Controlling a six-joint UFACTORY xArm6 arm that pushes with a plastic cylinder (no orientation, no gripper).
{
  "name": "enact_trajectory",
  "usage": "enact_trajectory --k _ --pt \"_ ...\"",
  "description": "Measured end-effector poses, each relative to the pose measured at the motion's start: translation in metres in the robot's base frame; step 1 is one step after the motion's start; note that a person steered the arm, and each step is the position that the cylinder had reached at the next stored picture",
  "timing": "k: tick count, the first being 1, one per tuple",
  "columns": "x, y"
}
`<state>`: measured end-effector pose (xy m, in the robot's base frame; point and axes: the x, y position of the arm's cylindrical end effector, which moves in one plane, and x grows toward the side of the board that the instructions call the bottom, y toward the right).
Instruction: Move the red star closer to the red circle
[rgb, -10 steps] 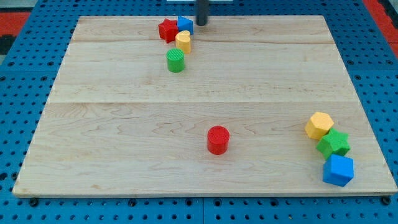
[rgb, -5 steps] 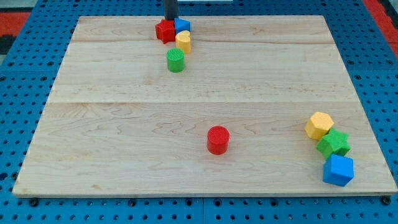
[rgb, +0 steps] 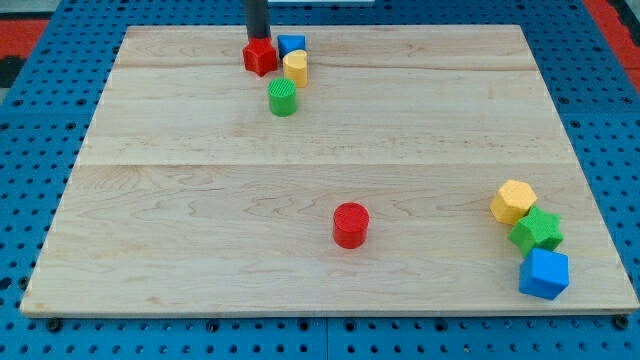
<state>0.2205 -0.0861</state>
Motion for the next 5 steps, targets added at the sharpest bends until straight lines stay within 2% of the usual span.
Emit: enact_trajectory --k 2,5 --pt "0.007 0.000" --pt "0.082 0.000"
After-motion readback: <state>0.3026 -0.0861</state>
